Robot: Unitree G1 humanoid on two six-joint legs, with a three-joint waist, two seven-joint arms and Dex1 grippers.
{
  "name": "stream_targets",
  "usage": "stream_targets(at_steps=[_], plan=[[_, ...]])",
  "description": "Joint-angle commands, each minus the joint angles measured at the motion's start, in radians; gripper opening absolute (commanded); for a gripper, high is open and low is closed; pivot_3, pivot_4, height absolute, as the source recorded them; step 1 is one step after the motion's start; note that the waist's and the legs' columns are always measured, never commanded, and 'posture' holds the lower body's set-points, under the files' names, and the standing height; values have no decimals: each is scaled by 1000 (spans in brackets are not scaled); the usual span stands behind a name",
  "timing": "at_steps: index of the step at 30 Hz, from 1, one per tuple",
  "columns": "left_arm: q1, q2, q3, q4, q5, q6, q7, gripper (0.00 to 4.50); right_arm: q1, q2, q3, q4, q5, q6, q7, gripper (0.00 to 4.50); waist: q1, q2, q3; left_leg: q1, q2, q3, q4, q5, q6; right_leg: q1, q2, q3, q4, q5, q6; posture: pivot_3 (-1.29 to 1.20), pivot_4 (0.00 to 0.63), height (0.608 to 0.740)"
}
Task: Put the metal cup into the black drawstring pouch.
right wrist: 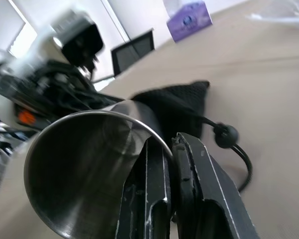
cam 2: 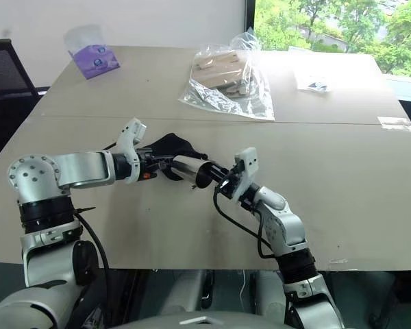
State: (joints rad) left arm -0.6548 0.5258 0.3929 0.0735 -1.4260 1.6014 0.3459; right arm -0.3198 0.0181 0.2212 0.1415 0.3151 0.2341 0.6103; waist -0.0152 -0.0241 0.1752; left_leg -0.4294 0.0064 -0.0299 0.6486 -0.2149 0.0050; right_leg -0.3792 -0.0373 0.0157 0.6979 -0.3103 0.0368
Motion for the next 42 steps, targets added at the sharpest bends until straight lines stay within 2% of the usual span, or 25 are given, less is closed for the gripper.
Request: stream_targets(at_steps=[1, 8, 11, 15, 25, 28, 33, 38, 40, 42], plan=[[4, -8, -31, -66, -110, -3, 0, 0, -17, 9, 70, 70, -99, -60, -24, 73, 0, -1, -1, 0, 0, 0, 0, 0, 0, 0, 0, 0, 0, 0, 0, 0, 150, 740], [70, 72, -95, -139, -237, -79, 54, 0, -40, -29, 151, 170, -273, -170, -68, 73, -13, -2, -2, 8, 1, 1, -2, 1, -2, 5, 0, 2, 2, 0, 0, 0, 150, 740], [94, 129, -142, -175, -299, -127, 71, 0, -56, -31, 156, 194, -301, -200, -77, 73, -17, -2, -2, 16, 1, 2, -5, 1, -2, 10, -1, 3, 0, 0, 0, 0, 150, 740], [120, 201, -195, -197, -373, -201, 97, 0, -91, -31, 156, 217, -341, -226, -107, 73, -21, -2, -2, 16, 1, 2, -5, 1, -2, 10, -1, 3, 1, 0, -1, 0, 150, 740], [202, 335, -266, -267, -424, -327, 92, 0, -161, -77, 216, 284, -508, -351, -188, 73, -19, -2, -2, 16, 1, 2, -6, 2, -3, 10, -1, 2, 0, 1, -1, 0, 150, 740], [223, 351, -271, -273, -438, -361, 77, 0, -169, -60, 208, 294, -502, -359, -195, 73, -19, -2, -2, 16, 1, 1, -6, 2, -3, 10, 0, 2, 0, 1, -2, 0, 150, 740], [166, 361, -321, -274, -399, -364, 20, 0, -161, 35, 121, 256, -324, -277, -129, 73, -20, -2, -2, 16, 2, 1, -6, 2, -3, 10, 0, 2, 0, 1, -2, 0, 150, 740], [112, 345, -362, -293, -403, -385, 4, 0, -215, 11, 183, 323, -432, -375, -134, 73, -23, -2, -1, 14, 1, 2, -7, 2, -3, 10, 0, 2, -2, 1, -2, 0, 150, 740], [105, 339, -366, -306, -405, -399, -2, 0, -213, 57, 148, 321, -340, -354, -83, 73, -23, -2, -1, 14, 1, 2, -8, 2, -3, 9, 0, 3, -2, 1, -2, 0, 150, 740], [100, 338, -369, -306, -411, -409, -1, 0, -211, 128, 71, 297, -198, -253, -47, 73, -24, -2, -1, 14, 2, 2, -11, 2, -3, 8, 0, 3, -2, 1, -2, 0, 150, 740]])
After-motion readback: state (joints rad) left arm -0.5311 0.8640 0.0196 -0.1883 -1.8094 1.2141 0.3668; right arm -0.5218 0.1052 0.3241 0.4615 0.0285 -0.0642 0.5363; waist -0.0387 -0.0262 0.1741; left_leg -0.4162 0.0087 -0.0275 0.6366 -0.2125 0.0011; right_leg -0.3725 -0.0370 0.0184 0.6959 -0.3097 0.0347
